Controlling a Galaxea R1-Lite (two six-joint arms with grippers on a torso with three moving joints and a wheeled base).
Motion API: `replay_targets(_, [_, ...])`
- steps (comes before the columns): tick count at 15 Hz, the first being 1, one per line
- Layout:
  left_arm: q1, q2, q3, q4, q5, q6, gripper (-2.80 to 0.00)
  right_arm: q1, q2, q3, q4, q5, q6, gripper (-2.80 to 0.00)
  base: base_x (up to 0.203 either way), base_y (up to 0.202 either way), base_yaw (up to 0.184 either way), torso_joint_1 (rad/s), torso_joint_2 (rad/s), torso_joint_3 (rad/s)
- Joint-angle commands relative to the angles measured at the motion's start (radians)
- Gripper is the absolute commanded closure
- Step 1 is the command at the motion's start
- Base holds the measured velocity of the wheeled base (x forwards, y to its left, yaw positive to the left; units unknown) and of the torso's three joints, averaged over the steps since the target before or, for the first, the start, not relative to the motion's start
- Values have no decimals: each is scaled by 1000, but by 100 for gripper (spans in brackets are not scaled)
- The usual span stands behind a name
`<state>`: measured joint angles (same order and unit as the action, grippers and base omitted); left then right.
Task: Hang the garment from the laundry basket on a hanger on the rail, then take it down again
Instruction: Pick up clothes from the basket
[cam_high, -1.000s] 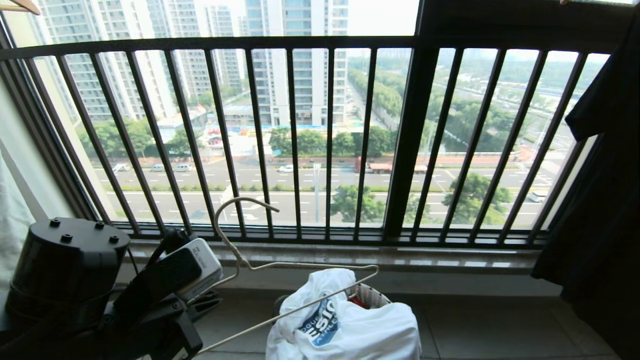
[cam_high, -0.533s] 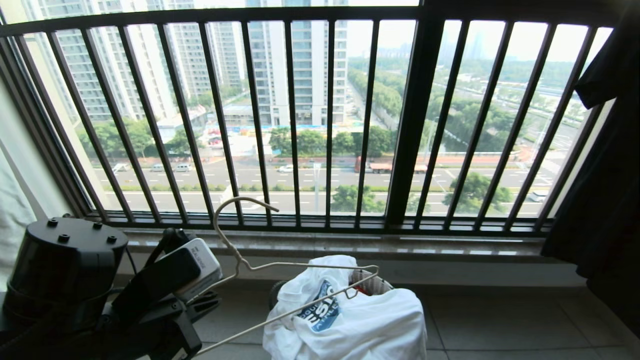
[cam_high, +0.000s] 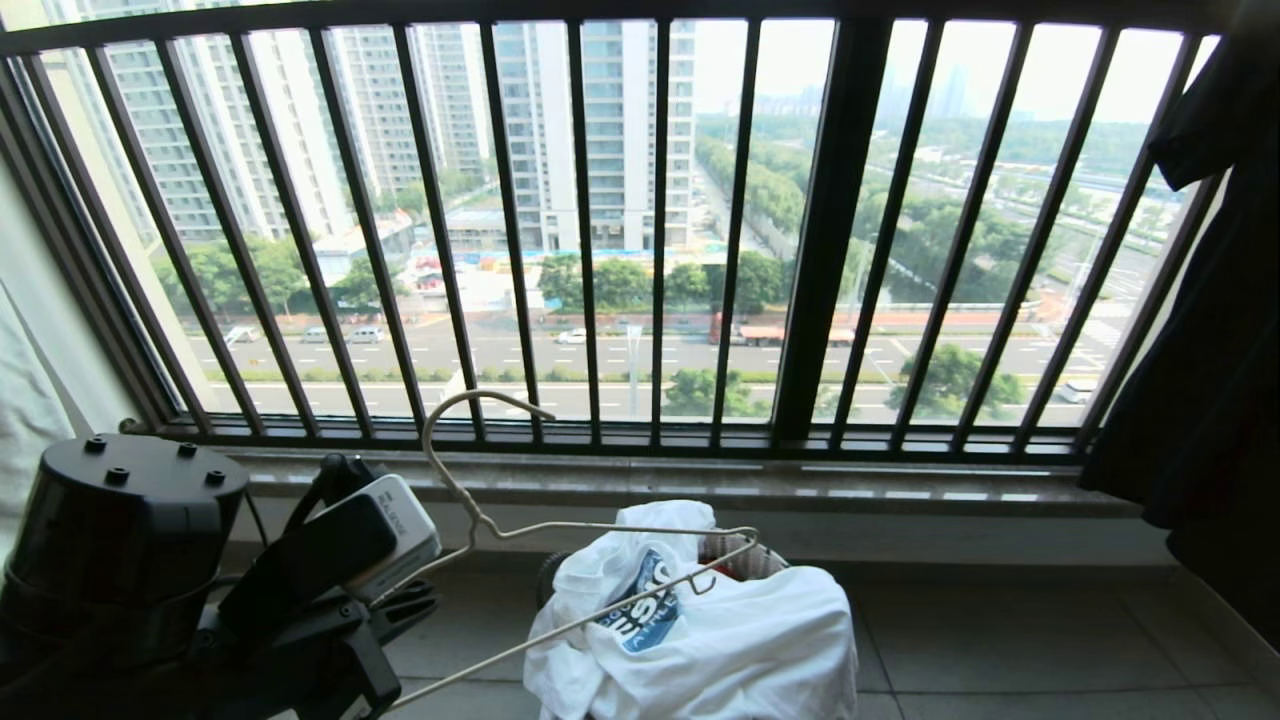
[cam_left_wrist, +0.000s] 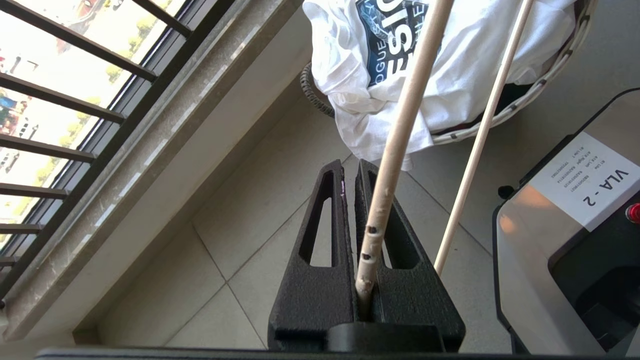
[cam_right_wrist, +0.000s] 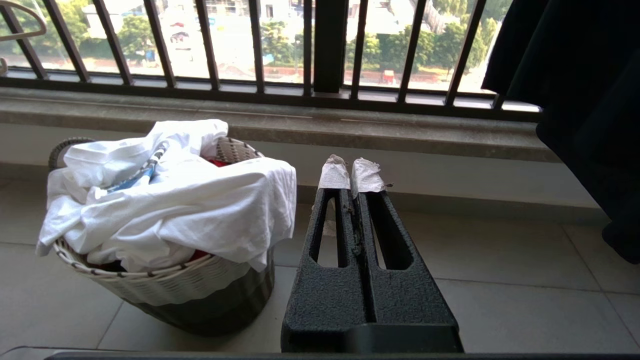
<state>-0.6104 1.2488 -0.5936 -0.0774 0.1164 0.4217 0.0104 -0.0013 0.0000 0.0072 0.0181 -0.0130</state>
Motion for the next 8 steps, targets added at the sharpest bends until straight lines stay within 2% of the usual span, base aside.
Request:
replay_targets(1, [0,-10,2,-1,0,3,0,0,1,0,0,0,-1,0,0,0,0,0,0,0])
replay_targets(4, [0,-19,2,-1,-6,5,0,0,1,0,0,0,-1,0,0,0,0,0,0,0])
replay_targets(8, [0,-43,-2,-1,-52,3,0,0,1,-1,0,0,-1,0,0,0,0,0,0,0])
